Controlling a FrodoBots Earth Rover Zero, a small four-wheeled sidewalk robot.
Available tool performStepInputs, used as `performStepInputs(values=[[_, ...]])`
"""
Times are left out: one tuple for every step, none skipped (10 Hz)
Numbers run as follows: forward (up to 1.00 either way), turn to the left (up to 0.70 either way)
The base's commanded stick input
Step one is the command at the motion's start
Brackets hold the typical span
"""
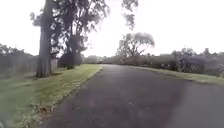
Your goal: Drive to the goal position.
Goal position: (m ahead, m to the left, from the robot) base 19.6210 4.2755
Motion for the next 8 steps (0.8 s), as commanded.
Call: performStepInputs(values=[[0.7,-0.35],[0.7,-0.35],[0.7,-0.35],[0.7,-0.35],[0.7,-0.35],[0.7,-0.35],[0.7,-0.31],[0.7,-0.23]])
